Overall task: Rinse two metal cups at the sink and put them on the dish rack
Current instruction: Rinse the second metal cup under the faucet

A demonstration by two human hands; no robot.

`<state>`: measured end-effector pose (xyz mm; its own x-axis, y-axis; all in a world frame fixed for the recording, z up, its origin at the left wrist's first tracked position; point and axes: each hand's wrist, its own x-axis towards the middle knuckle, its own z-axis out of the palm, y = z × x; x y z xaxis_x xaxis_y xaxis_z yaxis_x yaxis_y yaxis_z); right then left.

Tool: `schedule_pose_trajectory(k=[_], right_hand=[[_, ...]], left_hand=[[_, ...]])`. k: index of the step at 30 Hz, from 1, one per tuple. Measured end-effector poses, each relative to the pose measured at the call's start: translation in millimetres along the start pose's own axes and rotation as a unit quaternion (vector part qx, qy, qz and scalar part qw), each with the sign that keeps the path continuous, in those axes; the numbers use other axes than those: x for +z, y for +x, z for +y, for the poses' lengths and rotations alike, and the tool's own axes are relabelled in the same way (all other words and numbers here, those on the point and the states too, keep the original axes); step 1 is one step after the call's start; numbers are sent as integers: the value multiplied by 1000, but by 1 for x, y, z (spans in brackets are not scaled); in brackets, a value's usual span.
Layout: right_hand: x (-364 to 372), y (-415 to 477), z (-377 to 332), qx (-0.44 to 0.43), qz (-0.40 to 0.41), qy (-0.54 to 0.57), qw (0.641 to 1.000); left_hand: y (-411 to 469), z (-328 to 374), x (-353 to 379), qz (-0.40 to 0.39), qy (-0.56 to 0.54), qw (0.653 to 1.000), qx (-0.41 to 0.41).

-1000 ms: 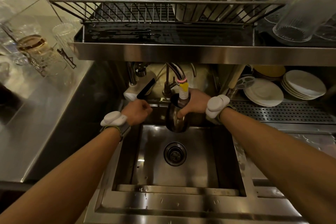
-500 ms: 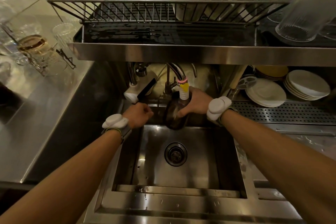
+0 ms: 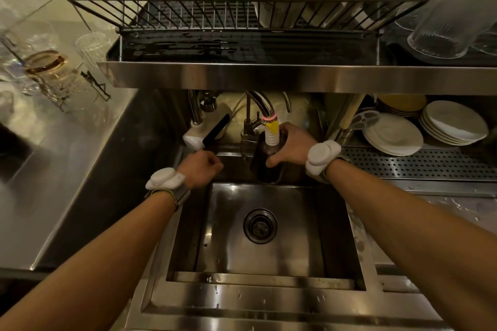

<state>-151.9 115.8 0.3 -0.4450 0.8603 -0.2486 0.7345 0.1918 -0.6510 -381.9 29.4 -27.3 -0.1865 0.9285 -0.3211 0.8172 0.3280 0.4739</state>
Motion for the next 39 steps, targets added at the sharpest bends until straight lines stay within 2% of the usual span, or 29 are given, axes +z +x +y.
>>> schedule_pose_trajectory(k=[4, 9, 13, 17, 22, 26, 30, 35, 39], right_hand=[[5, 2, -1, -16, -82, -10, 996], [6, 1, 1, -14, -5, -3, 1000], [-2, 2, 0, -20, -82, -15, 996], [-3, -3, 0, -9, -13, -20, 1000], [-3, -1, 3, -11, -82, -23, 996], [-1, 0, 1, -5, -6, -38, 999], [-1, 3, -1, -26, -69, -45, 996], [4, 2, 1, -10, -9, -24, 1000], [-1, 3, 8, -7, -88, -7, 996]], left_hand=[[2, -2, -2, 1, 1, 1000, -5], [0, -2, 3, -9, 4, 1000, -2], [0, -3, 3, -5, 7, 1000, -8], [-1, -2, 6, -9, 1, 1000, 3], [0, 4, 5, -7, -7, 1000, 11], [0, 6, 5, -12, -9, 1000, 19], [2, 6, 2, -11, -5, 1000, 14], [3, 5, 0, -16, -7, 1000, 18], [2, 4, 0, -7, -11, 1000, 17]])
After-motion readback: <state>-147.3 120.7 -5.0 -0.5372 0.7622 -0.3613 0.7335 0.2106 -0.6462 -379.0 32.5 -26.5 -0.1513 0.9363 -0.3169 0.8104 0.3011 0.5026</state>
